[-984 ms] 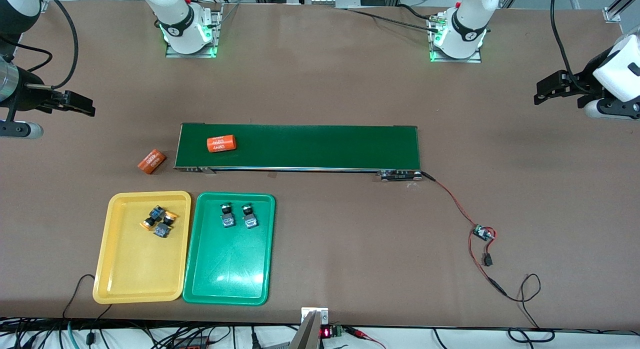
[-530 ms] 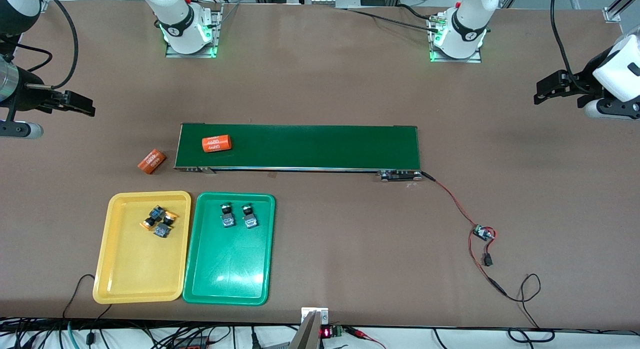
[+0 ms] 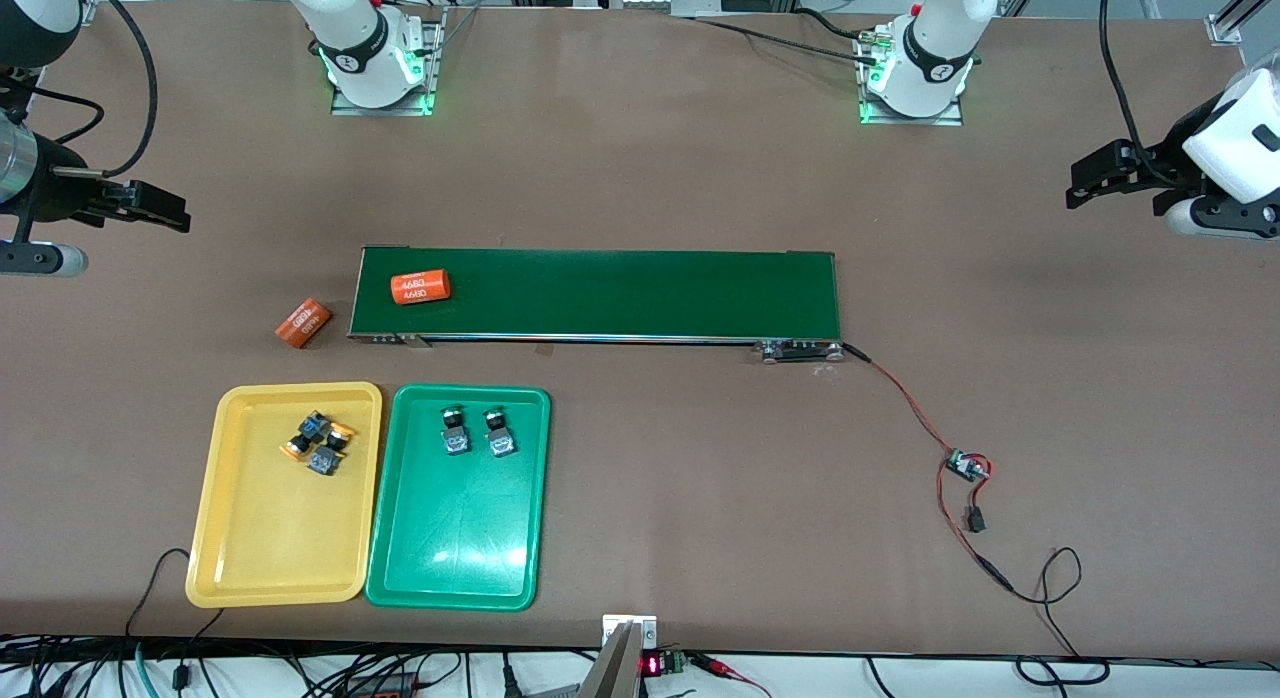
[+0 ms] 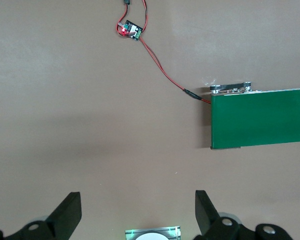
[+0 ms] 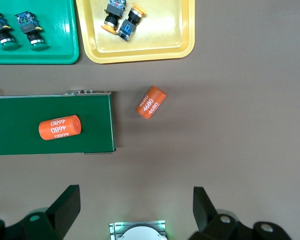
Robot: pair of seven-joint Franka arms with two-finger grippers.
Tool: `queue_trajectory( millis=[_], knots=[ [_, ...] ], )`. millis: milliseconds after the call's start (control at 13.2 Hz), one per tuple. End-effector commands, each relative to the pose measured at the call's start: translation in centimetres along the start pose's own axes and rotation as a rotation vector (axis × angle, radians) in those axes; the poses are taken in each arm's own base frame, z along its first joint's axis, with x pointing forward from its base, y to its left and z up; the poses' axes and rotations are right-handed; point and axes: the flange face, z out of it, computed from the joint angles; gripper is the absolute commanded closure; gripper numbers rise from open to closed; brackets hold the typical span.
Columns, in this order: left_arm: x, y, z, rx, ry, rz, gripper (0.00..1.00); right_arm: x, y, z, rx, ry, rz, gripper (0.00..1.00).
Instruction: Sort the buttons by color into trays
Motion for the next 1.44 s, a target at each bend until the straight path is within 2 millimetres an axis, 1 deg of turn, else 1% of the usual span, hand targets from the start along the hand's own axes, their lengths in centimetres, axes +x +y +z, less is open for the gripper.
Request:
queue_trajectory(
  millis=[0,1362],
  knots=[
    [-0.13,0.14,-0.75,0.018,-0.004,0.015,0.00,0.16,-0.17,-0.62,0.026,0.011,-0.016,0.00],
    [-0.22,0.16,-0.79,0.017,-0.005,0.014,0.00,0.62,-0.26,-0.27,0.039,0.015,-0.016,0.00]
  ],
)
